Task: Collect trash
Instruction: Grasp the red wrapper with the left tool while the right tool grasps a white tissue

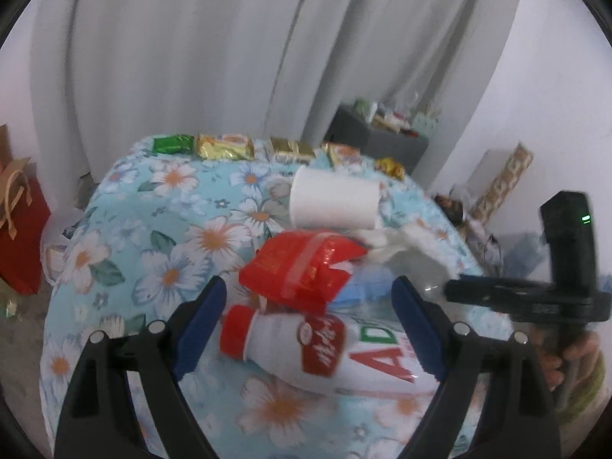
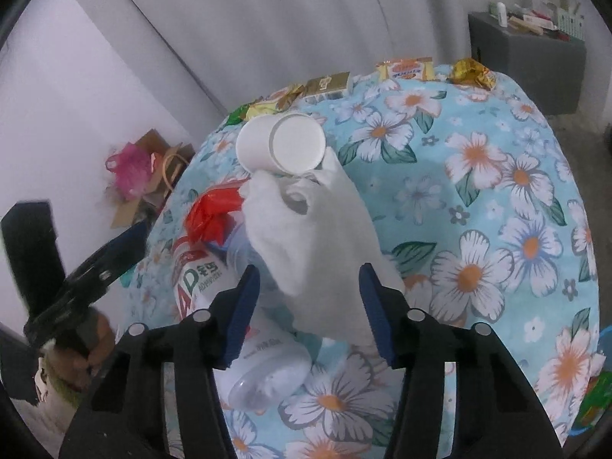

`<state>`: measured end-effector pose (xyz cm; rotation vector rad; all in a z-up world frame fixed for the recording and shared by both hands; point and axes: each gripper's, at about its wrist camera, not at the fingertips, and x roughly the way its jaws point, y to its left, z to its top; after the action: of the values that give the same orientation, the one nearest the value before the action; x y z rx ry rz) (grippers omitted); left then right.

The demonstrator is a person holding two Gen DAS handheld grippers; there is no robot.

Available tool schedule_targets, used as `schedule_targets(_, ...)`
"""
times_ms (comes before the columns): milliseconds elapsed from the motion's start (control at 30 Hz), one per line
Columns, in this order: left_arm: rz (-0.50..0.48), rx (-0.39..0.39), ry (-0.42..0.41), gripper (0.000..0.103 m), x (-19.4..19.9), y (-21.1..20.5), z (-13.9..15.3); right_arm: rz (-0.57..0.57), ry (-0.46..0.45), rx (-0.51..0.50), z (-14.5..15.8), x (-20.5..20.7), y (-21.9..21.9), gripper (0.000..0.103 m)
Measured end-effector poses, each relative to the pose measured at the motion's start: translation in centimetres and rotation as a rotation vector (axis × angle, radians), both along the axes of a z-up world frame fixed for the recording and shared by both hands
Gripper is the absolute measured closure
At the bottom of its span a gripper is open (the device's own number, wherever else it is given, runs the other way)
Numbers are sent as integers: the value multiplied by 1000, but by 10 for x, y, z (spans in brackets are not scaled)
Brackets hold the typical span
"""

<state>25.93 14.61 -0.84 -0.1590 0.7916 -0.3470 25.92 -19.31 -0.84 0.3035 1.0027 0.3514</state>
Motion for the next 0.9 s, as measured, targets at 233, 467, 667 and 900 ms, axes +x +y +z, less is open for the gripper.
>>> schedule_targets(233, -77, 64, 82, 32, 31, -18, -17, 1, 26, 67, -4, 6, -2, 77)
schedule_targets(467, -63, 66, 105, 56, 35, -20, -24, -10, 61, 162, -8, 7, -11, 98)
schedule_targets(667, -56, 93, 83, 69, 33, -21, -21, -30, 52, 187, -6, 2, -18, 101)
schedule_targets(900, -57, 123, 55, 72, 27, -23, -12, -61, 20, 204, 5, -7, -28, 102)
